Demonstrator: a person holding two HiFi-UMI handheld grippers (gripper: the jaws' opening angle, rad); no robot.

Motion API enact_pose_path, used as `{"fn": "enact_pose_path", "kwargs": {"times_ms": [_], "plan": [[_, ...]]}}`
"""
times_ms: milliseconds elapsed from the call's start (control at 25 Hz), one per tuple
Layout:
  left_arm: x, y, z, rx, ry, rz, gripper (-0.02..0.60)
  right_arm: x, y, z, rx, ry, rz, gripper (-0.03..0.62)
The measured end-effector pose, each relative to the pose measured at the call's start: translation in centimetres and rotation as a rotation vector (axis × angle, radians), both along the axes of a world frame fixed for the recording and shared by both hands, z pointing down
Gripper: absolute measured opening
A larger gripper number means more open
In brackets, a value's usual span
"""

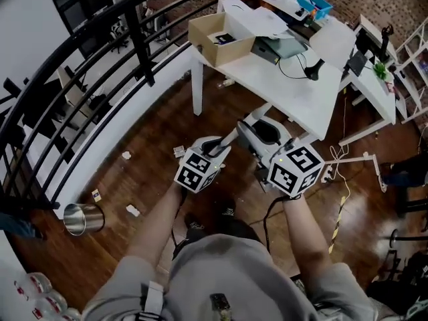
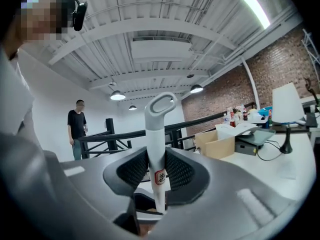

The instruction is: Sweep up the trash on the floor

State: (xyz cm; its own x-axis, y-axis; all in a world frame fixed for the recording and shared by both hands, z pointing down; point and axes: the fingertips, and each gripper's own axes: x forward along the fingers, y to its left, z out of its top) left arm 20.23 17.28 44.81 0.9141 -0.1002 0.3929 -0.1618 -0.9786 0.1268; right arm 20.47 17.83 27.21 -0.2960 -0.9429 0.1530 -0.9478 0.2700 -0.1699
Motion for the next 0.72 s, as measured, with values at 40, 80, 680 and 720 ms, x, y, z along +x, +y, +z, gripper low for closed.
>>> {"fn": "enact_pose_path", "kwargs": {"times_ms": [40,80,680,720], "plan": [[1.4,0.8,0.4,-0.002,-0.009,0.022,0.117,1.5,0.8,0.4,-0.005,-0.004,0.019,0.101],[2.8,1.6,0.8,-0.004,-0.02,0.046,0.117,3.0,1.7,0.8,-0.012,-0.008,0.038,0.101],[23.4,13.5,11.6,-0.048,-0.141,0.404,0.117,23.3,13.1,11.1,-0.134,-0.055,0.373,0.103],[24.3,14.0,12.5,-0.053,-0.142,0.427,0.117,24.2,13.5,12.0,-0.149,-0.055,0.396,0.103]]}}
